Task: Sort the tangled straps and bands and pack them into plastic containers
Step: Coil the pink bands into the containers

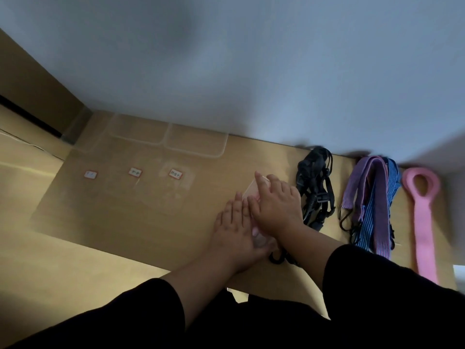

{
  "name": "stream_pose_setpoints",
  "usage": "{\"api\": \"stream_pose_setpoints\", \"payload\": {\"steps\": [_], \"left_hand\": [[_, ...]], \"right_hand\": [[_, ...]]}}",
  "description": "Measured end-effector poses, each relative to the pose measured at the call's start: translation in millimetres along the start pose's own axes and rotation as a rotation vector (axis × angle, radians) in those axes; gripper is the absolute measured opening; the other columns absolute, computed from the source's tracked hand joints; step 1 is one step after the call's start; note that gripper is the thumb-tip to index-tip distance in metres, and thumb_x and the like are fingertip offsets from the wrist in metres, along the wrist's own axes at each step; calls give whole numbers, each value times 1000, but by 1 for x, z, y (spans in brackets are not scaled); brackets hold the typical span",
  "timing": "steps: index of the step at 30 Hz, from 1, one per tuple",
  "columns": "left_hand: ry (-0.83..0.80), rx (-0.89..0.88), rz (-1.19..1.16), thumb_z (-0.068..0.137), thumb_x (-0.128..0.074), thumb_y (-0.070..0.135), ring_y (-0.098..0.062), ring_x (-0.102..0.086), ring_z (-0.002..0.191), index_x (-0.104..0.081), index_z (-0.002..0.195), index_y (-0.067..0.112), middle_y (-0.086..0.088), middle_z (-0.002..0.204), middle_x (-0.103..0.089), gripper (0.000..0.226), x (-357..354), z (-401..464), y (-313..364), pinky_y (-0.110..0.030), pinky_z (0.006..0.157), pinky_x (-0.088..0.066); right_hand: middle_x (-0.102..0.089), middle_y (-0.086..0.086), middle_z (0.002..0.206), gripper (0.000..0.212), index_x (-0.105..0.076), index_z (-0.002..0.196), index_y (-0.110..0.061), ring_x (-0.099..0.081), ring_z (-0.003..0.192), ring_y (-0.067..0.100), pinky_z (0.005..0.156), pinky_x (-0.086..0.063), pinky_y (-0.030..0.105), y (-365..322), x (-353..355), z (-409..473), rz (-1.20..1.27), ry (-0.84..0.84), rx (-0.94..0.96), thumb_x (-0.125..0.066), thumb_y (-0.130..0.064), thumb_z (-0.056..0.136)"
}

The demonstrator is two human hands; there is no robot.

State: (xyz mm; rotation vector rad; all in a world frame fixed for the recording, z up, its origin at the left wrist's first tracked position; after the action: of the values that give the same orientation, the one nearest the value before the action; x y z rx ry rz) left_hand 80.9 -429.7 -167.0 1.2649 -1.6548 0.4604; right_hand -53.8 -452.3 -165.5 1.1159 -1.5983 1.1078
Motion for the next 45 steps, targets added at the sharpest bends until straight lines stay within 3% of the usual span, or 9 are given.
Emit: {"api": "stream_pose_setpoints", "payload": {"steps": [7, 13, 17, 25, 31, 35, 38, 42, 45], "left_hand": [[101, -31, -1, 81, -28, 88, -28, 8, 153, 20, 155, 13, -12, 163, 26, 116, -1, -5, -2, -42, 122, -4], [236, -27, -26, 77, -36, 83, -38, -45, 136, -19, 155, 3, -23, 160, -26, 113, -12, -2, -5, -47, 108, -40], [163, 8, 30, 77, -24, 85, -33, -9, 152, 24, 149, 11, -17, 165, 14, 114, -11, -1, -1, -45, 120, -17], [78, 12, -18, 74, -20, 90, -30, 16, 152, 21, 153, 7, -16, 161, 28, 121, -6, -3, -2, -44, 125, -1], [85, -123, -49, 77, -33, 88, -26, 10, 154, 8, 157, 5, -17, 164, 16, 122, 10, -15, -26, -28, 120, 10], [64, -139, -209, 58, -26, 98, -23, -11, 153, -4, 159, 8, -10, 167, -6, 137, 11, -22, -52, -27, 121, -7], [63, -143, -314, 69, -49, 84, -22, -29, 147, -16, 158, 12, -8, 162, -27, 119, 3, -22, -64, -30, 119, -26], [38, -149, -414, 78, -56, 69, -21, -49, 133, -33, 152, 16, -3, 148, -49, 94, -6, -17, -72, -31, 103, -43], [55, -215, -414, 86, -62, 52, -24, -57, 121, -44, 146, 20, -4, 137, -59, 70, -1, -16, -74, -28, 89, -45]], "right_hand": [[-28, 9, 161, 68, -11, 159, -30, -31, 144, 28, 115, -22, 46, 0, 4, -1, 18, -30, 10, -25, -58, 99], [-28, 11, 161, 69, -10, 159, -29, -31, 144, 30, 115, -23, 48, 0, 2, 1, -7, -30, 20, -25, -57, 98], [-24, 10, 163, 69, -5, 159, -30, -27, 147, 30, 118, -19, 47, 1, 2, 7, -31, -57, 63, -20, -58, 98], [-5, 7, 169, 69, -4, 160, -19, 1, 155, 23, 124, 4, 50, 9, 11, 6, -127, -100, 239, -11, -56, 102], [-5, 12, 168, 76, -10, 160, -13, 1, 155, 24, 123, 4, 37, 31, 22, -28, 11, -33, 113, -18, -61, 101], [0, 12, 168, 103, -3, 160, -10, 4, 155, 22, 120, 7, 31, 37, 18, -67, 125, -99, 56, -14, -82, 87], [1, 13, 168, 122, 3, 159, -7, 5, 155, 22, 123, 5, 33, 38, 7, -89, 42, -180, 67, -4, -93, 72], [-10, 11, 168, 112, -3, 160, -10, -4, 155, 23, 125, -2, 35, 26, -9, -105, 39, -228, 56, -34, -86, 83], [-38, 17, 157, 101, -28, 156, -10, -31, 148, 33, 122, -24, 47, 19, -16, -105, 43, -141, 48, -34, -82, 86]]}}
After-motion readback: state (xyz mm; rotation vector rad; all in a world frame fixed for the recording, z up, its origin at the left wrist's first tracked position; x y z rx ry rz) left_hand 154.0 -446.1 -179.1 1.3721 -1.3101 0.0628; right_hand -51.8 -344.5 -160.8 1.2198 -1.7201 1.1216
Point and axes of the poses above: each hand's wrist, its own z-axis towards the middle knuckle, its own x-axis out of the back of the hand, y = z × x, the point moved 2 cm from there along z, towards the middle knuckle
